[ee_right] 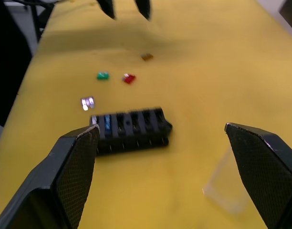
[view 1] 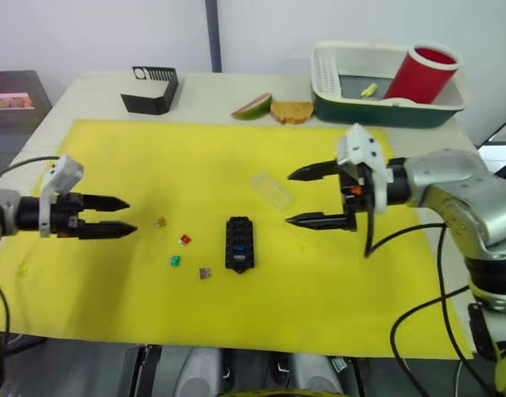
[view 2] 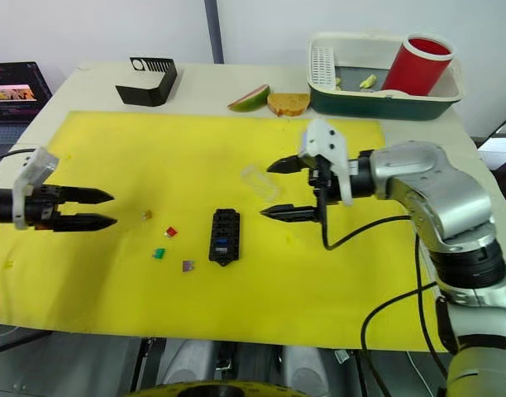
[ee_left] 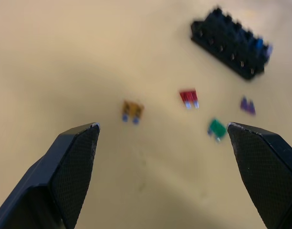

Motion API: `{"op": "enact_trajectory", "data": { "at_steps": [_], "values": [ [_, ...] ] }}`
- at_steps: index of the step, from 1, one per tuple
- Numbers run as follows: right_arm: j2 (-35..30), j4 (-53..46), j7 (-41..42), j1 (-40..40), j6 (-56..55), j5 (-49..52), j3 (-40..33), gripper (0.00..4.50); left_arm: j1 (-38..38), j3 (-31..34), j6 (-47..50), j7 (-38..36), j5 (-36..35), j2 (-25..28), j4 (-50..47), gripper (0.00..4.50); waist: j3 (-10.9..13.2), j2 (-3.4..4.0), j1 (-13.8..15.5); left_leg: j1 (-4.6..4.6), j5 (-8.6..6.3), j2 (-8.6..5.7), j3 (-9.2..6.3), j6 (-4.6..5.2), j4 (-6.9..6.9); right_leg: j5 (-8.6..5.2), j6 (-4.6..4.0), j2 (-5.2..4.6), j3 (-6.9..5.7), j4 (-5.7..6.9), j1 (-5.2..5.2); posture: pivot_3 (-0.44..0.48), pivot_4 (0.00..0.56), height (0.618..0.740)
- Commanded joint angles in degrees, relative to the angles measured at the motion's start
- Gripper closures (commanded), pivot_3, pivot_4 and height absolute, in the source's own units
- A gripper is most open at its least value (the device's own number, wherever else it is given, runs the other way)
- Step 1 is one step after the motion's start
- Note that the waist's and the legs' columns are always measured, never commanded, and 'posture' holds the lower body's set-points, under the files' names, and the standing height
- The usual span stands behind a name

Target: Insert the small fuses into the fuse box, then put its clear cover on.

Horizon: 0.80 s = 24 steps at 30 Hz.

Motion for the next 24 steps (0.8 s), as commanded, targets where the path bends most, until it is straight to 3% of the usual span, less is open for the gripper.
{"op": "enact_trajectory", "data": {
  "at_steps": [1, 9, 24],
  "values": [
    [2.8, -1.2, -1.9, -2.5, -1.2, -1.5, 2.8, 0.04, -5.9, -3.8, 1.3, -2.3, 2.2, -2.6, 7.4, 0.0, 0.0, -0.03, -0.1, -0.02, -0.01, 0.0, 0.0, 0.02, 0.07, 0.01, 0.03, 0.03, 0.0, 0.0, 0.0, 0.0, 0.15, 0.74],
    [5.1, -3.4, -5.1, -2.9, 0.2, -1.3, 4.0, 0.04, -12.1, -8.8, 0.5, -3.9, 5.1, -7.9, 18.6, 0.0, 0.0, -0.06, -0.3, -0.16, -0.14, 0.03, 0.04, 0.25, 0.65, 0.04, 0.21, 0.09, 0.02, 0.19, 0.04, 0.0, 0.15, 0.74],
    [4.4, -5.1, -7.6, -0.3, 1.0, -1.7, 4.3, 0.04, -10.7, -15.9, 1.0, -3.9, 1.3, -8.4, 17.7, 0.0, 0.0, -0.07, -0.2, -0.14, -0.16, 0.03, 0.02, 0.28, 0.65, 0.04, 0.21, 0.04, 0.03, 0.19, 0.08, 0.0, 0.15, 0.74]
  ]
}}
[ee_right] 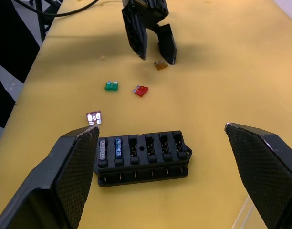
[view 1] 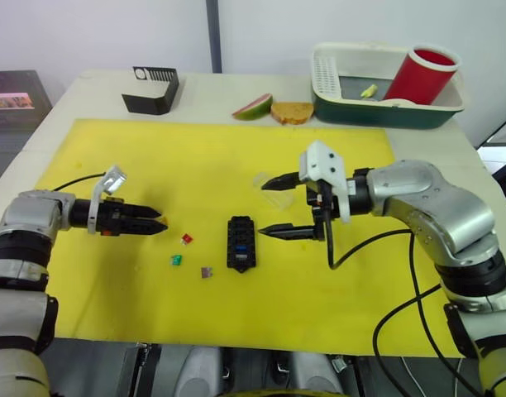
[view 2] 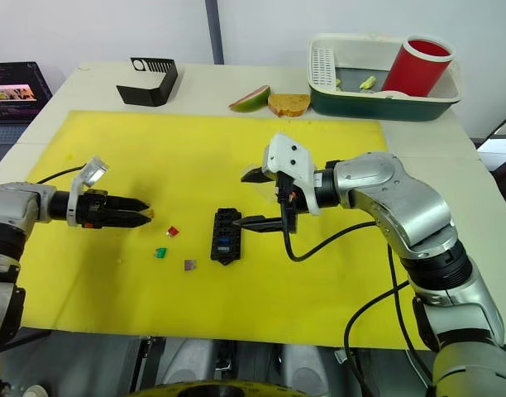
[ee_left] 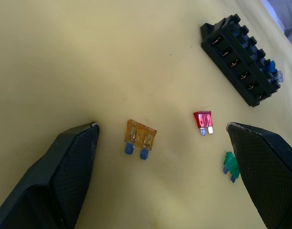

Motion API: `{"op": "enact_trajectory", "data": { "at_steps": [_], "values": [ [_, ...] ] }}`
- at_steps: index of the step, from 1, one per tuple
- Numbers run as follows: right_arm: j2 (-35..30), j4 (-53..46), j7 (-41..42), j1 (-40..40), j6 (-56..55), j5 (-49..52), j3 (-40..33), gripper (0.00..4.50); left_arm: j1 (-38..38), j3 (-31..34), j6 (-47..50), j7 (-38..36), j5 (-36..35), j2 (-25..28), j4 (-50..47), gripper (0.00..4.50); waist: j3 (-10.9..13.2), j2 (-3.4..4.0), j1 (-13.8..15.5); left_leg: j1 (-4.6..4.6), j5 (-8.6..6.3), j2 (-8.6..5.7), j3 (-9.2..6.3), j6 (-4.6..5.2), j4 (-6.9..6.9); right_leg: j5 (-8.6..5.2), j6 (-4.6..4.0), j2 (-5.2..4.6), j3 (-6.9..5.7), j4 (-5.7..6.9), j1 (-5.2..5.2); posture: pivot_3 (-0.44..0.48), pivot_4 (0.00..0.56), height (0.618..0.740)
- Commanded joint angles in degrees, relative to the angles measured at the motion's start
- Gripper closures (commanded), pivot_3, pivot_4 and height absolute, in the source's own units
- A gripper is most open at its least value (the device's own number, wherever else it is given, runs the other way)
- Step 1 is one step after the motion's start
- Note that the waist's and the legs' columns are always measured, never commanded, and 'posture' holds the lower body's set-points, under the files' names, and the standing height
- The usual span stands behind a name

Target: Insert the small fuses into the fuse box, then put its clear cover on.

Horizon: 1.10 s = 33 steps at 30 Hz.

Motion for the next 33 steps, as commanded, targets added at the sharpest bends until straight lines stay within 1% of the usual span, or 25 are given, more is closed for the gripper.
{"op": "enact_trajectory", "data": {
  "at_steps": [1, 6, 7, 9, 10, 11, 12, 13, 14, 15, 22, 33],
  "values": [
    [-0.3, -2.0, -0.5, 0.1, -0.5, 0.1, -1.2, 0.04, 1.6, -2.7, 1.4, -0.8, -1.8, 0.4, -1.9, 0.0, 0.0, 0.0, 0.0, 0.0, -0.01, 0.0, 0.0, 0.01, 0.0, 0.0, 0.0, -0.01, 0.0, 0.0, 0.0, 0.0, 0.15, 0.74],
    [0.0, -1.3, -0.9, 0.1, -1.3, -0.8, -0.6, 0.04, 3.2, -3.9, 2.3, -0.8, -3.3, 2.0, -4.1, 0.0, 0.0, 0.0, -0.1, 0.0, -0.01, -0.01, 0.0, 0.03, 0.01, 0.0, 0.0, -0.02, 0.01, -0.01, 0.01, 0.0, 0.15, 0.74],
    [0.0, -1.2, -0.9, 0.1, -1.4, -0.9, -0.5, 0.0, 3.7, -3.7, 2.4, -0.8, -3.4, 2.1, -4.3, 0.26, 0.0, 0.0, -0.1, 0.0, -0.01, -0.01, 0.0, 0.02, 0.01, 0.0, 0.0, -0.02, 0.01, -0.01, 0.01, 0.0, 0.15, 0.74],
    [0.1, -1.0, -0.9, 0.1, -1.6, -1.1, -0.4, 0.0, 4.4, -3.5, 2.5, -0.8, -3.3, 2.3, -4.8, 0.85, 0.0, 0.0, -0.1, 0.01, -0.02, -0.01, 0.01, 0.03, 0.01, 0.0, 0.0, -0.02, 0.01, -0.01, 0.01, 0.0, 0.15, 0.74],
    [0.1, -0.9, -0.9, 0.1, -1.8, -1.4, -0.2, 0.0, 4.6, -3.2, 2.4, -0.8, -3.1, 2.3, -4.7, 1.29, 0.0, 0.0, -0.2, 0.01, -0.02, -0.01, 0.01, 0.03, 0.01, 0.0, 0.0, -0.02, 0.01, 0.0, 0.0, 0.0, 0.15, 0.74],
    [0.0, -0.8, -0.9, 0.1, -2.0, -1.6, 0.0, 0.0, 4.8, -3.1, 2.4, -0.8, -3.0, 2.2, -4.6, 1.91, 0.0, 0.0, -0.2, 0.01, -0.01, -0.01, 0.01, 0.03, 0.01, 0.0, 0.0, -0.01, 0.01, 0.0, 0.0, 0.0, 0.15, 0.74],
    [0.0, -0.7, -0.9, 0.1, -2.2, -1.7, 0.1, 0.0, 4.9, -2.9, 2.4, -0.8, -2.9, 2.2, -4.6, 2.36, 0.0, 0.0, -0.2, 0.01, -0.01, -0.01, 0.01, 0.03, 0.0, 0.0, 0.0, -0.01, 0.01, 0.0, 0.0, 0.0, 0.15, 0.74],
    [0.0, -0.6, -0.8, 0.0, -2.3, -1.9, 0.1, 0.0, 4.9, -2.7, 2.4, -0.8, -2.7, 2.2, -4.4, 2.71, 0.0, 0.0, -0.1, 0.01, -0.01, 0.0, 0.01, 0.02, 0.0, 0.0, 0.0, -0.01, 0.01, 0.0, 0.0, 0.0, 0.15, 0.74],
    [0.0, -0.4, -0.8, 0.0, -2.3, -1.9, 0.1, 0.0, 4.9, -2.2, 2.5, -0.8, -2.4, 2.0, -3.9, 3.38, 0.0, 0.0, -0.1, 0.01, -0.01, 0.0, 0.01, 0.03, 0.01, 0.0, 0.0, -0.01, 0.01, 0.0, 0.0, 0.0, 0.15, 0.74],
    [0.1, -0.3, -0.7, -0.1, -2.4, -2.1, 0.2, 0.0, 5.0, -1.5, 2.6, -0.8, -2.1, 1.9, -3.3, 3.79, 0.0, 0.0, -0.1, 0.01, -0.01, 0.0, 0.01, 0.03, 0.01, 0.0, 0.0, 0.0, 0.01, 0.0, 0.0, 0.0, 0.15, 0.74],
    [0.2, 0.0, -0.5, -0.2, -2.6, -2.7, 0.7, 0.0, 4.6, 1.8, 3.5, -0.7, -0.9, 0.9, 1.1, 3.79, 0.0, 0.0, -0.2, 0.01, -0.01, 0.0, 0.02, 0.02, 0.01, 0.0, 0.0, 0.01, 0.01, 0.01, 0.0, 0.0, 0.15, 0.74],
    [0.3, 0.1, -0.5, -0.3, -2.9, -3.6, 1.4, 0.0, 5.7, 3.9, 5.0, -0.6, -0.7, -0.5, -0.4, 3.79, 0.0, 0.0, -0.1, 0.01, -0.01, 0.0, 0.01, 0.02, 0.01, 0.0, 0.0, 0.01, 0.01, 0.02, 0.0, 0.0, 0.15, 0.74]
  ]
}}
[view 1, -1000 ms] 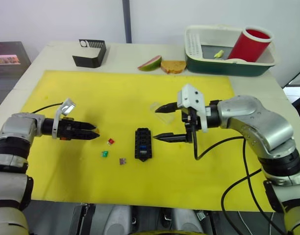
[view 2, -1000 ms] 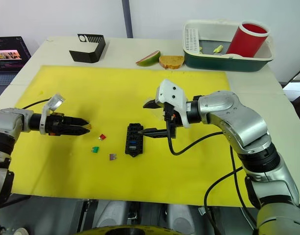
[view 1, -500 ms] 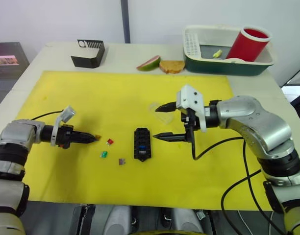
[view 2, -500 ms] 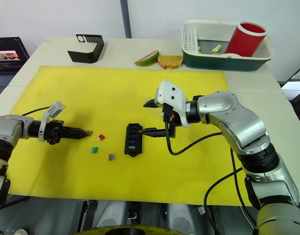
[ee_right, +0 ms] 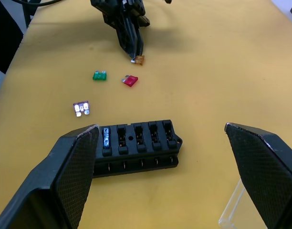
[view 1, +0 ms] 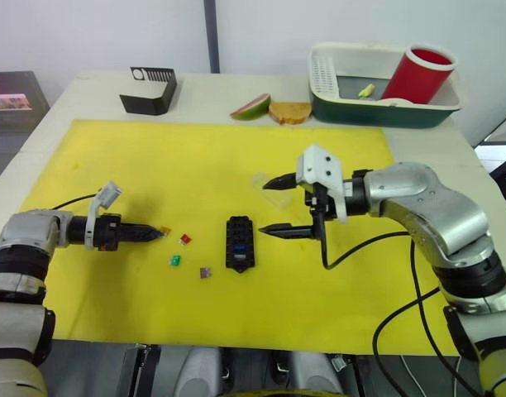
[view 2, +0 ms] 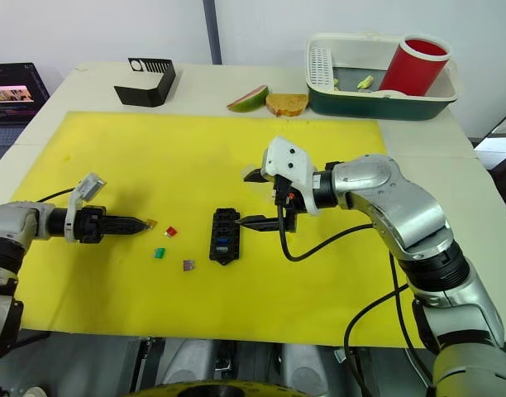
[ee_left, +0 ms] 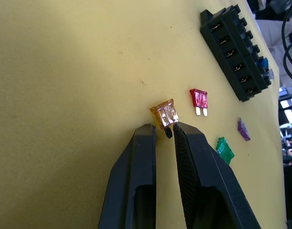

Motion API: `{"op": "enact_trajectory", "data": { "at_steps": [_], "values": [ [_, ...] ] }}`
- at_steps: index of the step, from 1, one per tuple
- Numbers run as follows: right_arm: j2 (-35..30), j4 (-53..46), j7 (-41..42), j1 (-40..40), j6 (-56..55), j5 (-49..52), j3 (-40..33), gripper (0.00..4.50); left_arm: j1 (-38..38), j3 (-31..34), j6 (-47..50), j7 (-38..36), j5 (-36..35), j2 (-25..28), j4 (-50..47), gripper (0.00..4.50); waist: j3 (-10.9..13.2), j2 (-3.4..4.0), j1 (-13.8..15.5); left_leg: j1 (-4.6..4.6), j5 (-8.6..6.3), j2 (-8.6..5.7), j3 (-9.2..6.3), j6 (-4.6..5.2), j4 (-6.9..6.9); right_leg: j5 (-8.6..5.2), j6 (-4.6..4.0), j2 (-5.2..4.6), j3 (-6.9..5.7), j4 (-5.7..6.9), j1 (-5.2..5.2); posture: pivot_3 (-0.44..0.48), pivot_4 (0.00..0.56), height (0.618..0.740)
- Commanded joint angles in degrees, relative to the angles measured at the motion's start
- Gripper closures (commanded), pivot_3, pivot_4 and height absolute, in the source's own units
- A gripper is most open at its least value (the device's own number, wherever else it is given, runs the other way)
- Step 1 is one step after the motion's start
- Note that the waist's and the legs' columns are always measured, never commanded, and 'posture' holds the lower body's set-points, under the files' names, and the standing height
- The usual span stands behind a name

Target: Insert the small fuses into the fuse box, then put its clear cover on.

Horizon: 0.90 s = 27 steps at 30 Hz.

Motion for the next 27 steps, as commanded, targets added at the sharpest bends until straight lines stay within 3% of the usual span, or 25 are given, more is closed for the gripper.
{"op": "enact_trajectory", "data": {
  "at_steps": [1, 6, 9, 27],
  "values": [
    [0.2, -0.8, 0.0, -0.7, -1.0, -0.6, -0.2, 0.0, 0.9, 1.4, 0.8, 0.0, 0.7, -0.2, -1.2, 3.79, 0.0, 0.0, 0.0, 0.0, 0.0, 0.0, 0.0, 0.0, 0.0, 0.0, 0.0, 0.0, 0.0, 0.0, 0.0, 0.0, 0.15, 0.74],
    [0.3, -1.1, -0.1, -0.5, -1.0, -1.0, 0.0, 0.0, 1.4, 1.9, 1.1, 0.2, 1.1, -0.7, -1.3, 3.79, 0.0, 0.0, 0.0, 0.0, 0.0, 0.0, 0.0, 0.0, 0.0, 0.0, 0.0, -0.01, 0.0, 0.0, 0.0, 0.0, 0.15, 0.74],
    [0.3, -1.3, -0.2, -0.3, -1.0, -1.3, 0.3, 0.0, 1.8, 2.1, 0.9, 0.3, 1.5, -0.8, -1.5, 4.47, 0.0, 0.0, 0.0, 0.0, 0.0, 0.0, 0.0, 0.0, 0.0, 0.0, 0.0, -0.01, 0.0, 0.0, 0.0, 0.0, 0.15, 0.74],
    [0.8, -1.4, 0.0, -0.1, -1.2, -1.9, 0.8, 0.0, 3.5, 4.2, 1.1, 1.0, 1.4, -0.7, -4.2, 4.47, 0.0, 0.0, 0.0, 0.0, 0.0, 0.0, 0.0, 0.0, 0.0, 0.0, 0.0, -0.01, 0.0, 0.0, 0.0, 0.0, 0.15, 0.74]
  ]
}}
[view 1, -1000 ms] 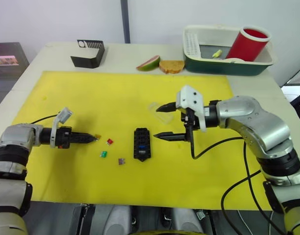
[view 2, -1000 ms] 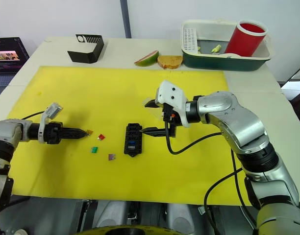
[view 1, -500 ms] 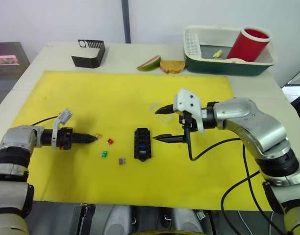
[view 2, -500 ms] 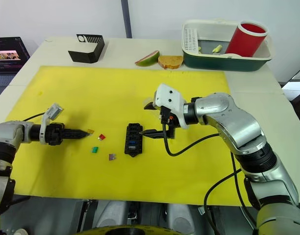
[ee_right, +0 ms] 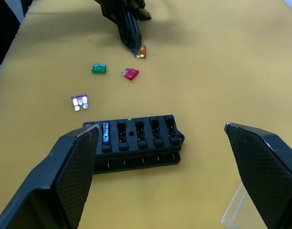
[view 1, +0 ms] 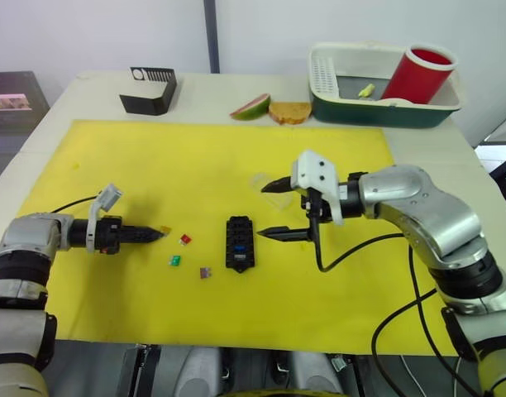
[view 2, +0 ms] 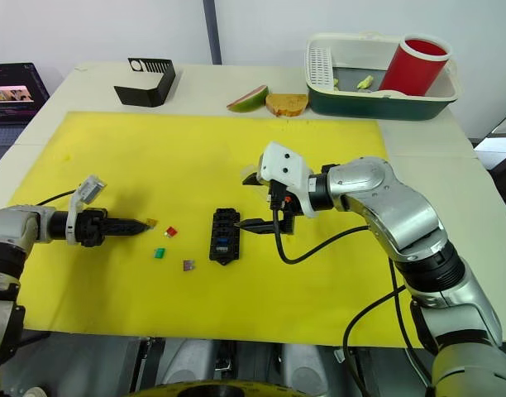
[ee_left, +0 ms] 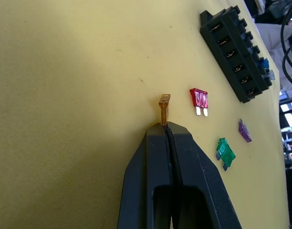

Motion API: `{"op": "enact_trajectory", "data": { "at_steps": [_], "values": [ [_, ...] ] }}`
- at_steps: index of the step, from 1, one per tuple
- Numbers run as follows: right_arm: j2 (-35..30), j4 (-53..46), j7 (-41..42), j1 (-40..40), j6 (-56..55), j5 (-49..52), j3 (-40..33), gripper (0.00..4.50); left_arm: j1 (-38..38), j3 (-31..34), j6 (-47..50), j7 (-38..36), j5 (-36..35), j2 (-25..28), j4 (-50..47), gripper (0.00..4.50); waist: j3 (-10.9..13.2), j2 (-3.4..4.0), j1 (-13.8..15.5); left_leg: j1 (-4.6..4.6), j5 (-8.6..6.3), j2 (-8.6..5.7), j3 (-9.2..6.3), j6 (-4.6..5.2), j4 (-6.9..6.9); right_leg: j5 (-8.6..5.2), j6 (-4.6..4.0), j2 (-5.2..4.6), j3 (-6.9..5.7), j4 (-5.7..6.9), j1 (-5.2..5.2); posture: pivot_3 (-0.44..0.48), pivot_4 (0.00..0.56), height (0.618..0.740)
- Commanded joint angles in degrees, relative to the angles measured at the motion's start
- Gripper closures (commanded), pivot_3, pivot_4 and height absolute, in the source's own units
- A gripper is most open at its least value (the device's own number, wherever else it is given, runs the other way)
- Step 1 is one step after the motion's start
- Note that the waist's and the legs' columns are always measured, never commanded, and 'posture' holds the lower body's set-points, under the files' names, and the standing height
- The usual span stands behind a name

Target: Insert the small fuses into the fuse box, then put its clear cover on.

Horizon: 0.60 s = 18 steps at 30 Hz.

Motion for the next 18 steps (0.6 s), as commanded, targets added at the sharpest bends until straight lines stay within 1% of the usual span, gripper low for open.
{"op": "enact_trajectory", "data": {
  "at_steps": [1, 4, 8, 10, 14, 18],
  "values": [
    [0.2, -1.5, 0.2, 0.0, -1.0, 0.1, -0.5, 0.0, 1.1, 1.3, 0.6, 0.3, 0.0, 0.3, -1.8, 4.47, 0.0, 0.0, 0.0, 0.0, 0.0, 0.0, 0.0, 0.0, 0.0, 0.0, 0.0, 0.0, 0.0, 0.0, 0.0, 0.0, 0.15, 0.74],
    [0.1, -1.7, 0.3, 0.2, -0.7, 0.4, -0.7, 0.0, 1.9, 3.3, 2.7, 0.3, -2.3, 0.9, -6.3, 4.47, 0.0, 0.0, 0.0, 0.0, 0.0, 0.0, 0.0, 0.0, 0.0, 0.0, 0.0, -0.01, 0.0, 0.0, 0.0, 0.0, 0.15, 0.74],
    [1.8, -1.9, -0.9, 0.5, 5.8, 5.8, -3.8, 0.0, 3.1, 7.9, 8.6, 1.6, -7.8, 2.1, -18.5, 4.47, 0.0, -0.03, 0.1, 0.0, 0.0, 0.01, -0.02, 0.0, 0.0, 0.0, 0.0, -0.04, 0.01, 0.0, 0.0, 0.0, 0.15, 0.74],
    [3.4, -1.6, -1.9, 0.2, 10.8, 11.0, -7.2, 0.0, 3.2, 10.1, 12.1, 3.1, -11.2, 2.1, -25.4, 4.47, 0.0, -0.03, 0.1, 0.0, 0.0, 0.01, -0.04, -0.01, 0.01, 0.0, 0.0, -0.06, 0.01, 0.0, 0.02, 0.0, 0.15, 0.74],
    [4.6, -0.7, -4.1, -1.5, 18.6, 18.1, -12.4, 0.0, 2.6, 13.2, 17.0, 6.3, -17.5, 1.5, -36.5, 4.47, 0.0, -0.03, 0.1, 0.0, 0.0, 0.0, -0.06, -0.01, 0.01, 0.0, -0.01, -0.11, 0.02, -0.02, 0.04, 0.0, 0.15, 0.74],
    [7.6, 2.4, -8.5, -6.4, 30.4, 29.5, -20.8, 0.0, 1.1, 13.7, 18.9, 9.1, -22.3, 0.5, -45.1, 4.47, 0.0, -0.02, -0.1, 0.01, 0.02, 0.01, -0.08, -0.04, -0.01, 0.0, -0.01, -0.11, 0.02, -0.01, 0.04, 0.0, 0.15, 0.74]
  ]
}}
